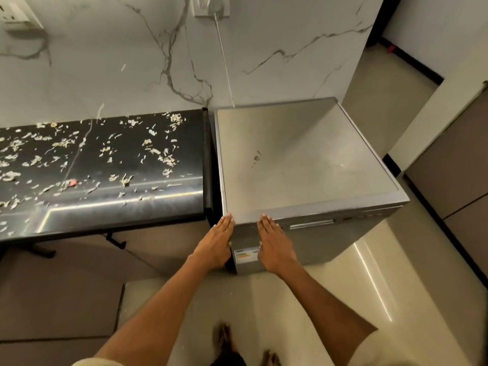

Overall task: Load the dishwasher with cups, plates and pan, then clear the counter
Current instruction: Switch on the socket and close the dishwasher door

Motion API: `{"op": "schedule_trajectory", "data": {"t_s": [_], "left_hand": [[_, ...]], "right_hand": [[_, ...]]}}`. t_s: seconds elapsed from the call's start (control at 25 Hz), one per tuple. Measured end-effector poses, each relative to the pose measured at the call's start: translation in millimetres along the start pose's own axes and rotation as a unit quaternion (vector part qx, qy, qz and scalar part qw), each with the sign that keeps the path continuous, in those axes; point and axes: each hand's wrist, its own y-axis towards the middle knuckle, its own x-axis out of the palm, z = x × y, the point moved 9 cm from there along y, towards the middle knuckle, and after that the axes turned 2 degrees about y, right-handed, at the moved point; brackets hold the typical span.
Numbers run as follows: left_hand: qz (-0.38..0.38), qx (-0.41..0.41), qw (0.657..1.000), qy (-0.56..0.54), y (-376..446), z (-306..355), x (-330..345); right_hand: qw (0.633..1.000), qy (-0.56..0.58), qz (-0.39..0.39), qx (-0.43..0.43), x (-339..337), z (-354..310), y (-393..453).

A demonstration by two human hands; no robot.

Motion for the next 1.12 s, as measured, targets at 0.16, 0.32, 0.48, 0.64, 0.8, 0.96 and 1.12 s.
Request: {"op": "schedule_trajectory", "data": {"t_s": [0.16, 0.32, 0.48, 0.64, 0.8, 0.96, 1.12], "left_hand": [[-0.003, -0.010, 1.000, -0.011, -2.5, -1.6, 13.3], [0.020, 0.006, 1.000, -0.022, 0.8, -13.8, 17.4], [0.053, 0.032, 0.998, -0.031, -2.8, -20.2, 19.7], [0.110, 0.032, 0.993, -0.039, -7.0, -13.7, 27.7], [0.151, 0.031, 0.988, -0.028, -4.9, -16.3, 37.1], [0.190, 0.036, 0.981, -0.015, -3.0, -14.0, 38.7], [0.231, 0.019, 0.973, 0.013, -3.3, -10.5, 42.1]], "right_hand": [[1.000, -0.006, -0.025, -0.006, 5.6, 2.0, 0.7], [1.000, 0.001, 0.006, 0.011, 9.8, 1.1, -4.1], [0.999, 0.010, 0.051, 0.007, 39.8, -12.9, -21.2], [1.000, 0.009, 0.002, -0.009, 93.3, -28.9, -35.9], [0.999, 0.036, 0.013, 0.001, 110.1, -33.3, -11.0], [0.999, 0.049, 0.018, 0.013, 123.6, -33.3, 5.0], [0.998, 0.048, 0.033, 0.011, 135.5, -29.7, 10.3]]}}
